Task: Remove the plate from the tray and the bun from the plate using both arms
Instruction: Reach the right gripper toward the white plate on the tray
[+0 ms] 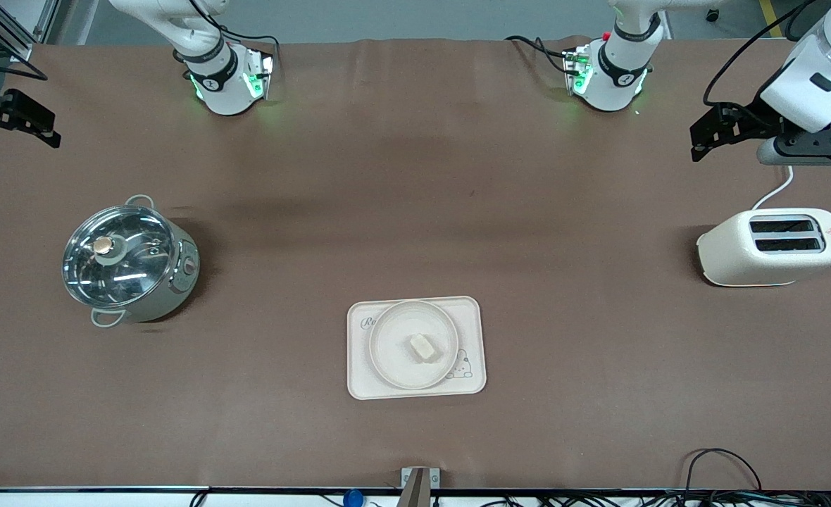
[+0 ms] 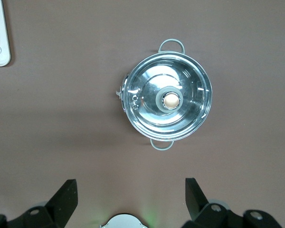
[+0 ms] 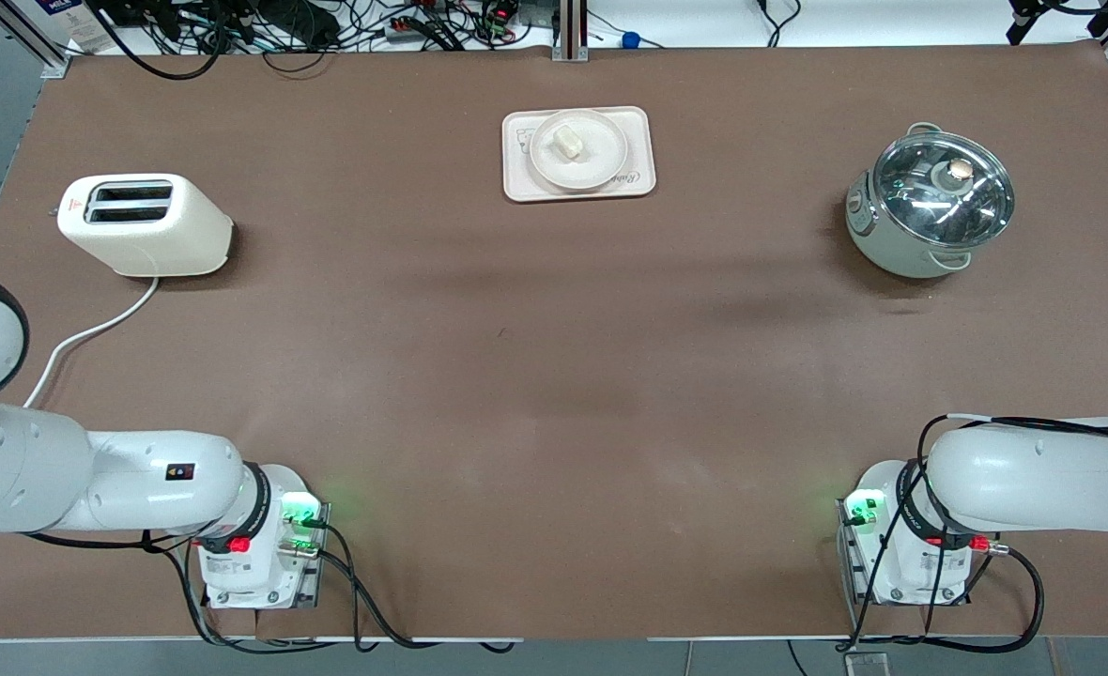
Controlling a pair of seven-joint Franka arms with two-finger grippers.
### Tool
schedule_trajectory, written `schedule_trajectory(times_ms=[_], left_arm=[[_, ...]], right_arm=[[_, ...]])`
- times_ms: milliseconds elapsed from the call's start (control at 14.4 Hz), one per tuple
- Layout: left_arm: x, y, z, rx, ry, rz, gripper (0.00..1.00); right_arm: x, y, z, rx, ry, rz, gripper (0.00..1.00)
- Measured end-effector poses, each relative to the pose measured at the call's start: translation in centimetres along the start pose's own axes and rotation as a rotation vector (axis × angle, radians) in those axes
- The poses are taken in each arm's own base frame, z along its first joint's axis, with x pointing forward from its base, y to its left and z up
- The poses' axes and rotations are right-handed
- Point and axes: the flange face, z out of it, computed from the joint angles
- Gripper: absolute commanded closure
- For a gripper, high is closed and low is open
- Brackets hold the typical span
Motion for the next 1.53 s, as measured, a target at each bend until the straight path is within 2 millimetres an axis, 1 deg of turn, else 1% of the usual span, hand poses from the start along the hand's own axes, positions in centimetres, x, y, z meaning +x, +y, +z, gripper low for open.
schedule_trajectory(times_ms=[348,487,626,765,904,1112,1321,1529], left_arm=[[0.0,0.0,0.0,0.0,0.0,0.0,0.0],[0.3,-0.1,0.4,-0.001,-0.007,-0.001,0.0],[0.8,-0.4,0.6,-0.003,-0.009,-0.007,0.0],[1.4,-0.6,1.1,-0.006,-0.015,-0.012,0.0],[1.8,-0.7,1.5,-0.007,-0.021,-0.012,0.0],[2.5,-0.8,2.2,-0.01,-0.021,-0.014,0.0],[3.4,-0.9,3.2,-0.015,-0.016,-0.016,0.0],[5.0,-1.1,4.8,-0.022,-0.008,-0.019,0.0]], right_arm=[[0.1,-0.1,-0.1,-0.001,0.006,-0.002,0.0],[0.1,-0.1,0.0,-0.001,0.007,-0.003,0.0],[0.6,-0.4,0.5,0.005,0.005,-0.008,0.0],[1.9,-1.1,2.1,0.045,0.003,-0.017,0.0],[3.4,-2.2,4.6,0.106,-0.013,-0.028,0.0],[5.9,-5.0,8.1,0.171,-0.041,-0.047,0.0],[7.9,-7.5,10.5,0.207,-0.044,-0.039,0.0],[9.9,-9.9,12.9,0.244,-0.035,-0.007,0.0]])
